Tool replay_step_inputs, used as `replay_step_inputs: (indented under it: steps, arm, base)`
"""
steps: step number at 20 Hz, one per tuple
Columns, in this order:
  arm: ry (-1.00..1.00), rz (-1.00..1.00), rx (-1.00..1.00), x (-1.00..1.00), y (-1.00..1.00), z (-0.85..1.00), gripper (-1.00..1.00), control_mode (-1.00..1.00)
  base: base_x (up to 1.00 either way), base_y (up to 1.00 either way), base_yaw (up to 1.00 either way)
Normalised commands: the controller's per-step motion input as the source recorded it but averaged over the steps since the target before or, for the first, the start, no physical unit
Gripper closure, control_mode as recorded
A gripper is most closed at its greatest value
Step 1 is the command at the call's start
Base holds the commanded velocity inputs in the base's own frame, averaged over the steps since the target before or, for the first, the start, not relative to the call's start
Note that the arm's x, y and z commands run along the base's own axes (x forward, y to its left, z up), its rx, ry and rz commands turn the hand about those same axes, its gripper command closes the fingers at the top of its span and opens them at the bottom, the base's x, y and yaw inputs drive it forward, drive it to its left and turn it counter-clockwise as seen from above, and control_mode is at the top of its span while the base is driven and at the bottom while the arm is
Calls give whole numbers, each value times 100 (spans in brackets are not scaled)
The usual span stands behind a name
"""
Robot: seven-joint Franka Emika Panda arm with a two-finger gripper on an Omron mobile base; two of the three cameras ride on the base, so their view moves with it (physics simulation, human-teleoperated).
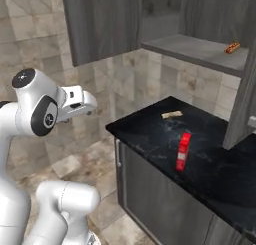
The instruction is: Pick the bar and boxed food from the counter and place them in the cabinets closest to them.
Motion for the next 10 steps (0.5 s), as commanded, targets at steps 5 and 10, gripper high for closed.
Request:
replay_step_inputs:
  steps: [5,10]
  arm:
    - [0,0,0,0,0,0,-100,100]
    - [0,0,0,0,0,0,-100,100]
  base:
    - [2,0,-43]
    - [0,0,-42]
